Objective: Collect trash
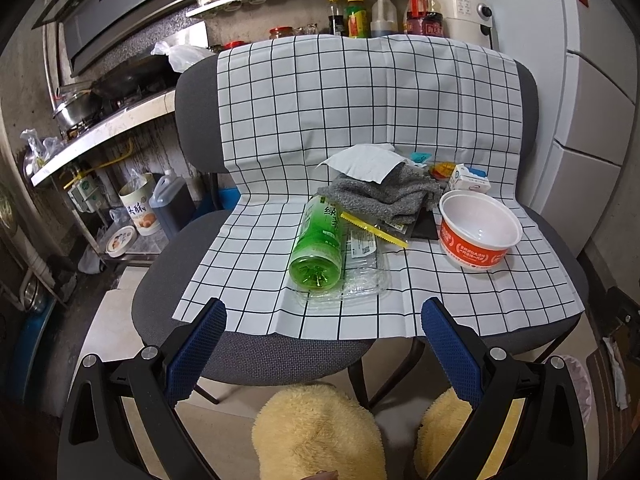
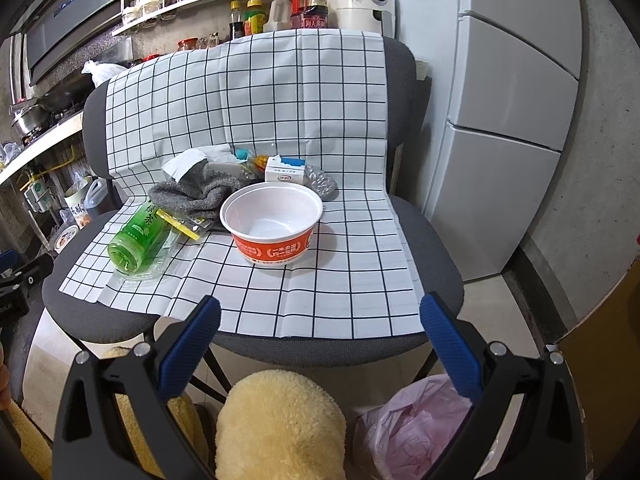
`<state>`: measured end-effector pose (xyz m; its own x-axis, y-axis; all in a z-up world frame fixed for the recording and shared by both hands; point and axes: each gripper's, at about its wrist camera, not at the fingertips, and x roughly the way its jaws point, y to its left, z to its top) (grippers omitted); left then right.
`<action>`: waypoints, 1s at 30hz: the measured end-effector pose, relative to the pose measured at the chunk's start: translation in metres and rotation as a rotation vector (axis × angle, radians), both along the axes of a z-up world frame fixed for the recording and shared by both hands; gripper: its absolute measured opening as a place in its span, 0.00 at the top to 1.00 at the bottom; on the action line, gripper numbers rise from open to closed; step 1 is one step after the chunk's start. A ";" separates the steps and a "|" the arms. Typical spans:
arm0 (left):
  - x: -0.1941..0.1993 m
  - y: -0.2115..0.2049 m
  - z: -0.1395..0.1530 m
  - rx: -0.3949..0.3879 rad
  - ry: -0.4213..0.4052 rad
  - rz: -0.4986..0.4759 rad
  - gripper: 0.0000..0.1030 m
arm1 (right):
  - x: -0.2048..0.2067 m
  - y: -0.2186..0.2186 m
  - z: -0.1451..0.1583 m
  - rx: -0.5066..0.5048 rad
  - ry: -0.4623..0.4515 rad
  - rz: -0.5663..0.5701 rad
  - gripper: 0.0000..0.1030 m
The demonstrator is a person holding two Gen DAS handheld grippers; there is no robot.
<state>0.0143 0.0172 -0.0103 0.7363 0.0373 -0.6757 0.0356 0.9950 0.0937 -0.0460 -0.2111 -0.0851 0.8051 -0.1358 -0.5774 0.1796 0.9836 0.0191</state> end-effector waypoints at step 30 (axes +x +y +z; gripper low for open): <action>0.095 0.019 -0.059 0.009 0.140 0.054 0.07 | 0.127 -0.022 -0.030 0.061 0.036 0.104 0.06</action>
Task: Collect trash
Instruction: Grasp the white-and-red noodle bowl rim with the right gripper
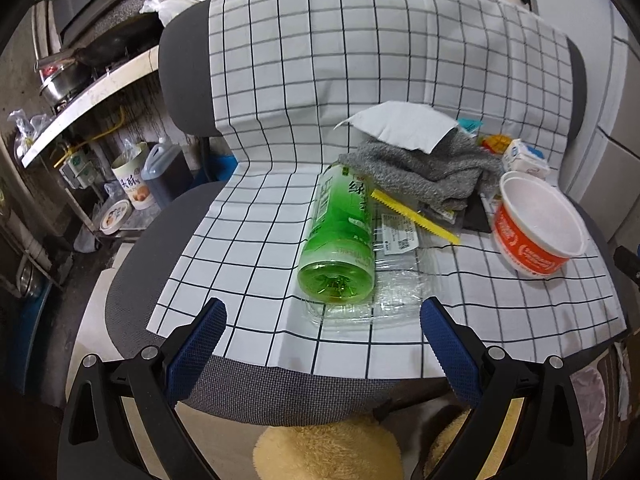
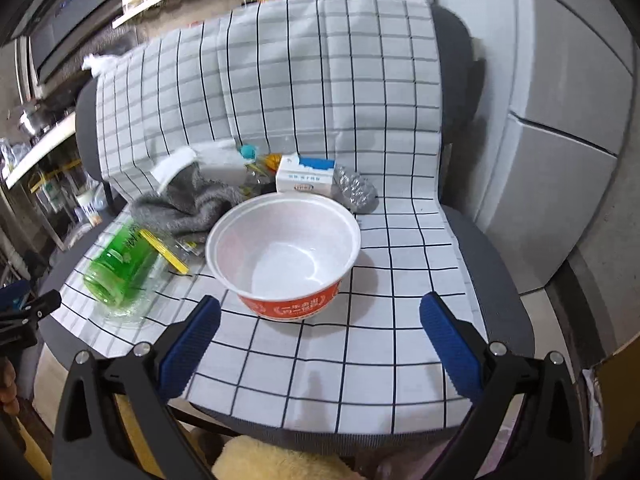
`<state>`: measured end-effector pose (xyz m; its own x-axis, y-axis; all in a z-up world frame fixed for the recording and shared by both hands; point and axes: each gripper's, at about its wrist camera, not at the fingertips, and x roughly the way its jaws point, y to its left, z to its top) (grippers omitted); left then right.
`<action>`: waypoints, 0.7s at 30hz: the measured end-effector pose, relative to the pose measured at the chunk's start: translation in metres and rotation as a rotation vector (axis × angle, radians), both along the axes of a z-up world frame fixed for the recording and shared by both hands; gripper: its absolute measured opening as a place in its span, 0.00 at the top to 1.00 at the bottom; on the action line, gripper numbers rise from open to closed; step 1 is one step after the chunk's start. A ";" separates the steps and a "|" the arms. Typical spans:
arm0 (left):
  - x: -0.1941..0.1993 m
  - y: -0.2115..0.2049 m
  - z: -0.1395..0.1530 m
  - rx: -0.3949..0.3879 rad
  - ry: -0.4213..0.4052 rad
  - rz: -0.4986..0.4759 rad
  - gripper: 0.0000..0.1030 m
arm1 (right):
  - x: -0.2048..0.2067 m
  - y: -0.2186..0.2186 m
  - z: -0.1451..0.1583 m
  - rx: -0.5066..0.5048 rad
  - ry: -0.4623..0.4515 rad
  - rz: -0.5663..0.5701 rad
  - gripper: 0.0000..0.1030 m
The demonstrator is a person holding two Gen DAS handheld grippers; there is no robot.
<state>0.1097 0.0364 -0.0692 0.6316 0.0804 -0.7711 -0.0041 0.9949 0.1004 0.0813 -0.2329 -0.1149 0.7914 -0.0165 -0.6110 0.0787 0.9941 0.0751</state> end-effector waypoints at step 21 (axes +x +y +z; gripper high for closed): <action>0.051 -0.014 -0.016 -0.057 0.056 -0.034 0.07 | 0.106 -0.049 -0.050 0.283 0.156 -0.082 0.88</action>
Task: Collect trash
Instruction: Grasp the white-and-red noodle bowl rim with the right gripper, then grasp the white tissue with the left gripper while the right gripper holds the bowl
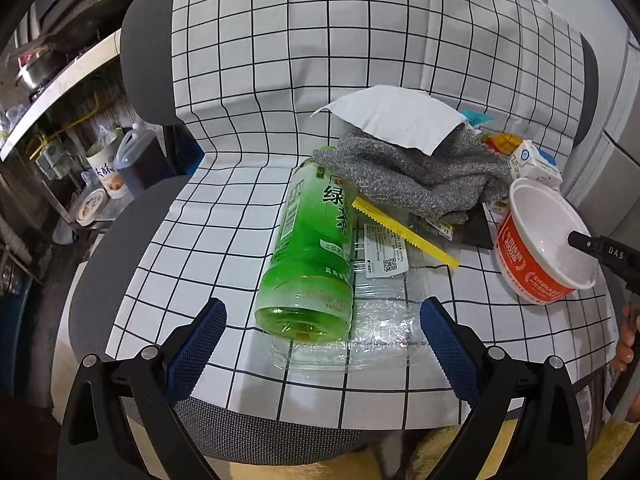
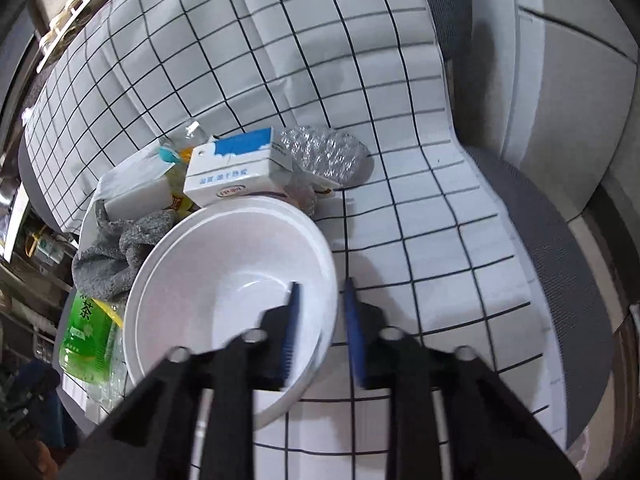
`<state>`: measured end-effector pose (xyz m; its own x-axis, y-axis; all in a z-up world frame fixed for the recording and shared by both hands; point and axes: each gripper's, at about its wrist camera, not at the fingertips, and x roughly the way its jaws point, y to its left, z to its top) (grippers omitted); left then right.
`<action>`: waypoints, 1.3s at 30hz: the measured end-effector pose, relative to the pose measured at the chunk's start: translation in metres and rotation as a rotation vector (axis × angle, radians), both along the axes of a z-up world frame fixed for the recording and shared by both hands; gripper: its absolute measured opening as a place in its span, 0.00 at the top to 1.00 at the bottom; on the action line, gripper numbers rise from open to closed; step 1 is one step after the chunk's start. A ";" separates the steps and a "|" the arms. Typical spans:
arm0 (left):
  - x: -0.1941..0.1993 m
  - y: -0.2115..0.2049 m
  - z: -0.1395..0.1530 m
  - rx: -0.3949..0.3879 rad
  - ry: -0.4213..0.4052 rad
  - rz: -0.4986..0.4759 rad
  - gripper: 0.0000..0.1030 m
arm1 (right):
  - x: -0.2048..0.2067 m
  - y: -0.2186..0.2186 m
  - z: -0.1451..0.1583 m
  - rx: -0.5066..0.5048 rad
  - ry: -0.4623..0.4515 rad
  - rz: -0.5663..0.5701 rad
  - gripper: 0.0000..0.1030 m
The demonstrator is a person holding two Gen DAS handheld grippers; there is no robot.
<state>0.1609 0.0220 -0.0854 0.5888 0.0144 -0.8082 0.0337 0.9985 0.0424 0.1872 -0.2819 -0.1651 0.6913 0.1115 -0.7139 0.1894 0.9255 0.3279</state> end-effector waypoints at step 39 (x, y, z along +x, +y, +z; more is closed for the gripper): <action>0.083 -0.075 0.015 0.018 -0.136 -0.213 0.40 | -0.114 -0.035 0.039 -0.049 -0.135 -0.048 0.94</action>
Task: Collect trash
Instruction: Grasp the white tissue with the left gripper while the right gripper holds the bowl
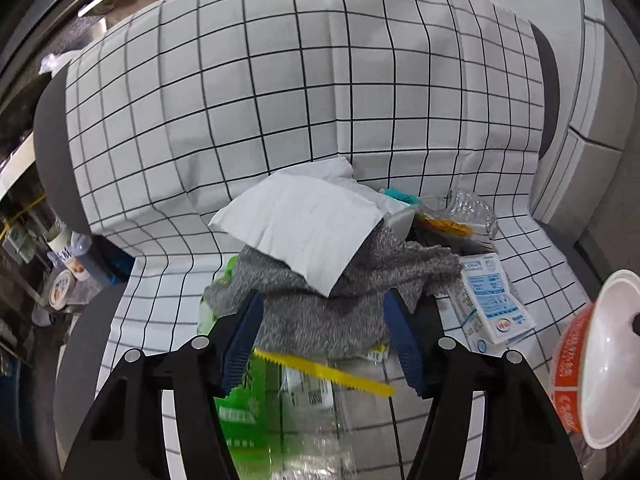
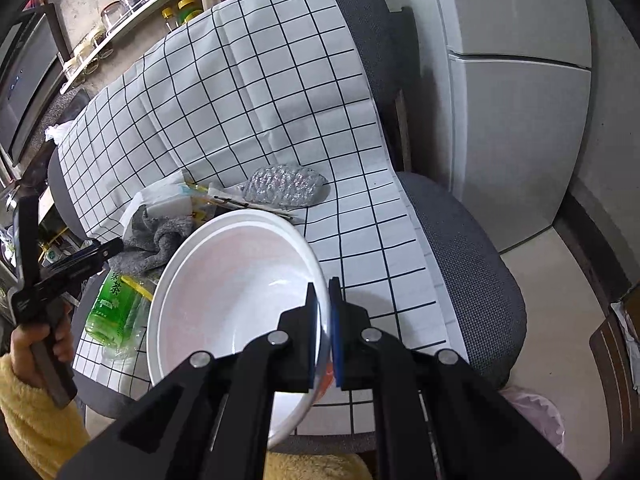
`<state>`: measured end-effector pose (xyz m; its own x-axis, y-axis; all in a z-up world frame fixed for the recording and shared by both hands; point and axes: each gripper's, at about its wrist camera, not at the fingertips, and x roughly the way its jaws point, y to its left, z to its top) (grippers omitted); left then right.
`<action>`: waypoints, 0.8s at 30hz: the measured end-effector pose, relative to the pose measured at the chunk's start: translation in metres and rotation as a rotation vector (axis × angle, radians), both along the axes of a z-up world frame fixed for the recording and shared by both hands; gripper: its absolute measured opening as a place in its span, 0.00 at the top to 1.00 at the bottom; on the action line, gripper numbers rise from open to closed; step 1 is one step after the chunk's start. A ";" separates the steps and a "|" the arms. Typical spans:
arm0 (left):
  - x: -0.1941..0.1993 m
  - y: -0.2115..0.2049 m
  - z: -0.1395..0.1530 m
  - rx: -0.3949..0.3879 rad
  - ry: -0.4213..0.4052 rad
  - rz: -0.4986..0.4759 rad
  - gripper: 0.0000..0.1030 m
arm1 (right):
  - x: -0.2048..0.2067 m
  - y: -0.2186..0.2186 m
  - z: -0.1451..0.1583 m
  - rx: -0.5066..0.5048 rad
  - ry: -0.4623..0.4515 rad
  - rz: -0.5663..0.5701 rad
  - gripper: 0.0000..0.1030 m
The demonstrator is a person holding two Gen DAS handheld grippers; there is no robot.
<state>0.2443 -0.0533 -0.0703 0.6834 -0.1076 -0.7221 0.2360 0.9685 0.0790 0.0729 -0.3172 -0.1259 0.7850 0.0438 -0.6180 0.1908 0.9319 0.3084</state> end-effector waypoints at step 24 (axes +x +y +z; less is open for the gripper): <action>-0.075 0.034 0.121 -0.245 -0.285 -0.093 1.00 | -0.028 -0.001 0.013 0.054 -0.069 -0.019 0.94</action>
